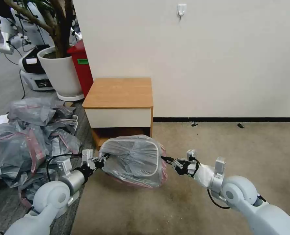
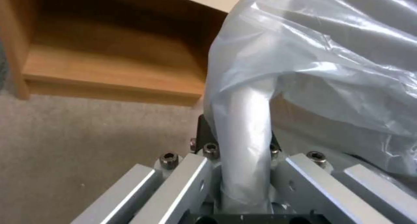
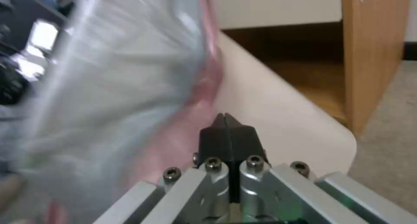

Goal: Pick up the garbage bag from the table and place it over the trash can.

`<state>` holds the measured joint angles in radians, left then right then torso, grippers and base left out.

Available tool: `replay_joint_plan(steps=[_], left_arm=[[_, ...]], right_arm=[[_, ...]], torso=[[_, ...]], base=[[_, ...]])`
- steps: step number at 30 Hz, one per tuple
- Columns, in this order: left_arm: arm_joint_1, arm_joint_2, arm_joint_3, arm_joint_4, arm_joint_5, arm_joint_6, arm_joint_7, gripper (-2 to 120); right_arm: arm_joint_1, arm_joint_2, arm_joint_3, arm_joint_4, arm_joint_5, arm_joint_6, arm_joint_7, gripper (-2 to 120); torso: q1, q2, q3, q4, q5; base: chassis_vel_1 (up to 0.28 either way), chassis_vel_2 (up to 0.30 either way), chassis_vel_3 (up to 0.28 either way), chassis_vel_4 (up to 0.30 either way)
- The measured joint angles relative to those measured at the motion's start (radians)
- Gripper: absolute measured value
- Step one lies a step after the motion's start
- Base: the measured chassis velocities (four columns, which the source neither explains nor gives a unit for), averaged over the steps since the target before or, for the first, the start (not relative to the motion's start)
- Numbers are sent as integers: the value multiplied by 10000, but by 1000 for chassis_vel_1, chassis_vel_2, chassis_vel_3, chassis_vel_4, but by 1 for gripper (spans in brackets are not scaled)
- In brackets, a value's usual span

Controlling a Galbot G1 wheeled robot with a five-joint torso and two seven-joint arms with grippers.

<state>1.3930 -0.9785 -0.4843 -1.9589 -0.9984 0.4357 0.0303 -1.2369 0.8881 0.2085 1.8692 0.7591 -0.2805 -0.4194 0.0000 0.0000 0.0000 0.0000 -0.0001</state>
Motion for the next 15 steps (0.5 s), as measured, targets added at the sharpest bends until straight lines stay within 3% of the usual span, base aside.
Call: replay_joint_plan(steps=[8,15], left_arm=[[31,-91,43,-99,0,77,-38,2],[-40,-92,83,-15,-44,99,-24,2]], right_arm=[[157,341,-311,-236,-609,18,484,0],[-11,85,-89,-232,-385,153,416,0]], torso=[[0,0,0,2,2],[0,0,0,-1,-2]], base=[[0,0,0,0],[0,0,0,0]])
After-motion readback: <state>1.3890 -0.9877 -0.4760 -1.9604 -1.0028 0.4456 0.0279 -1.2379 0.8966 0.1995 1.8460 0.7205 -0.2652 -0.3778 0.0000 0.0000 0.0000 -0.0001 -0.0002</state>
